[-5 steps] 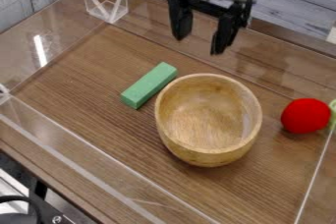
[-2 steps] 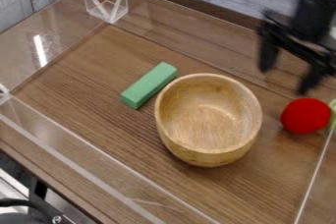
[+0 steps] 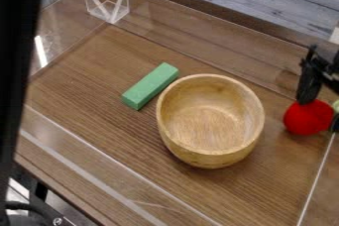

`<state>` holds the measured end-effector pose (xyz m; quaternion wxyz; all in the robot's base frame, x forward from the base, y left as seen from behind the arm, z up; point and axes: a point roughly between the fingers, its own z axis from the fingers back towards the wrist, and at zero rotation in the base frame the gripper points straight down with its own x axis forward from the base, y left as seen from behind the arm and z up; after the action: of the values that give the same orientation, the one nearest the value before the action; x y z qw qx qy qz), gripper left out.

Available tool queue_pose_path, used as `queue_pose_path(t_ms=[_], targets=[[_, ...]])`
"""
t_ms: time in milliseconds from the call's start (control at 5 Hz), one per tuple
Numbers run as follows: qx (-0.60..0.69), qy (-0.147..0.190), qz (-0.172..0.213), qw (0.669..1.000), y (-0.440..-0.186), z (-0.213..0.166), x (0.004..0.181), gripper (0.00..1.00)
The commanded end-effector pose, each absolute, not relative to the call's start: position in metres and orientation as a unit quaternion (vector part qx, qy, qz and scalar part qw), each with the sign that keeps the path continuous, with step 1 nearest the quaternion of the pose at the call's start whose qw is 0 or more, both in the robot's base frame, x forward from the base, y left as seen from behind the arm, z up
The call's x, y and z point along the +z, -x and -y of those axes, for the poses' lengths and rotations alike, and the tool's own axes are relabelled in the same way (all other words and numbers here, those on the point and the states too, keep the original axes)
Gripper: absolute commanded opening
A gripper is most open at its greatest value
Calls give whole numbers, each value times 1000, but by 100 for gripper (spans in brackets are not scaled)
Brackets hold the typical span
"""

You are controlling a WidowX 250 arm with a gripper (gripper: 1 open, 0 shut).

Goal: Move the red object to the left side of the table

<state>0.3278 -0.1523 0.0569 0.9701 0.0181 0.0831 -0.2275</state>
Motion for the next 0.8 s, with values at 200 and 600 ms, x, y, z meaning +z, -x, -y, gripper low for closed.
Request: queue_pose_path(t_ms=[200,600], targets=[[-234,-18,-68,970,-345,152,55,100],[-243,-32,-79,966,-347,151,41,100]])
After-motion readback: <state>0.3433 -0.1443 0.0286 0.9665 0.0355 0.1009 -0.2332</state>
